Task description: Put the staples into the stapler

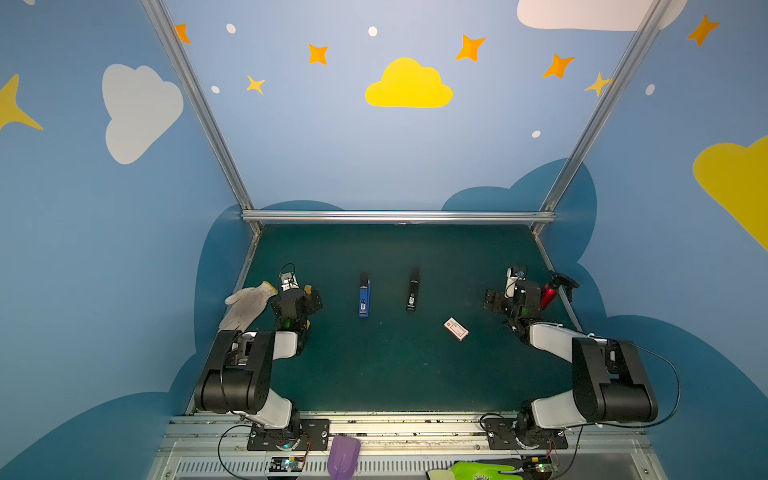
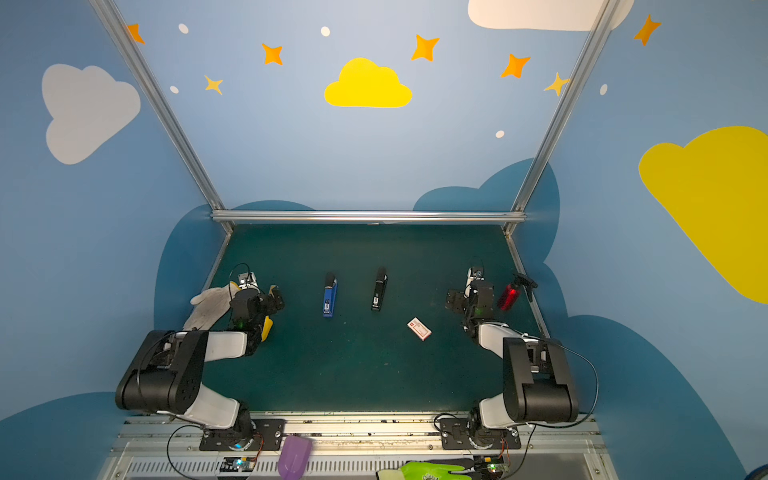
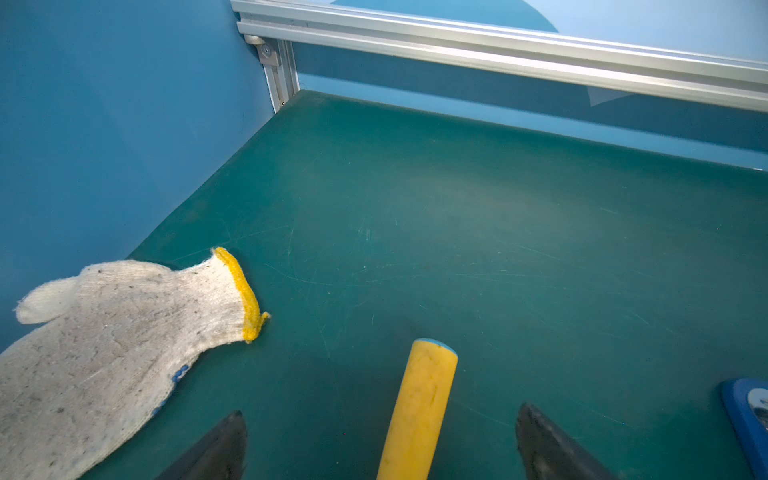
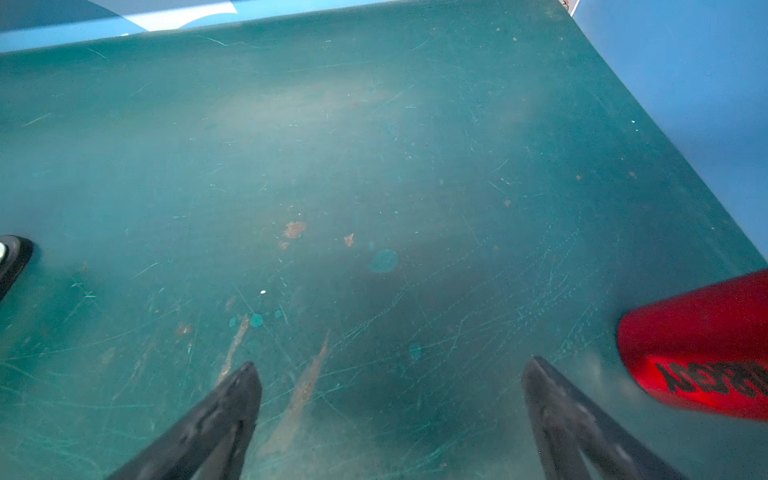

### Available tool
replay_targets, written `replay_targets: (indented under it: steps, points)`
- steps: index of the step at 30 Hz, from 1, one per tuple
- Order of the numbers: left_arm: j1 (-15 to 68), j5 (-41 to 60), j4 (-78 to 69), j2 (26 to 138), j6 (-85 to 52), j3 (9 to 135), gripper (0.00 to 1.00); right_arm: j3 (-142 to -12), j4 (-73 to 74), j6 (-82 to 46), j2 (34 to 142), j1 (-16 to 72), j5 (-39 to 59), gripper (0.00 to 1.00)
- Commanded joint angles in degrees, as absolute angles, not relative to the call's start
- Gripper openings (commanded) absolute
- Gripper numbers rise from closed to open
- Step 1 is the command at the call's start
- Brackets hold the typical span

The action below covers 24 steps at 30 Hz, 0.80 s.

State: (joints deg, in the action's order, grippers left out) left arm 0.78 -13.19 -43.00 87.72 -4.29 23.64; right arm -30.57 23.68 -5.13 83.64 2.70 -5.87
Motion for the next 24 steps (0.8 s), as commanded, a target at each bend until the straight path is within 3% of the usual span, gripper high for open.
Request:
replay_targets:
  steps: [1,15,19,24]
  points:
    - [0.73,-13.71,-42.63,86.76,-4.22,23.73,1.00,-31.34,23.15,-5.19,83.14,2.59,-5.21,0.98]
    - [0.64,-12.98,-42.08,86.04,-4.65,24.06,1.00,-32.66,21.85,-2.05,81.88,2.79,-6.62,0.98]
    - [0.93,-13.80,-27.99,81.95,-4.24,30.45,1.00,-41.36,6.23,-6.44,79.00,2.89,-8.26,0.98]
    - [1.42,-19.57,-12.81,77.88,-12.73,38.61,1.00,-46.03,-1.03,-13.16,74.66,2.08,-4.96,0.98]
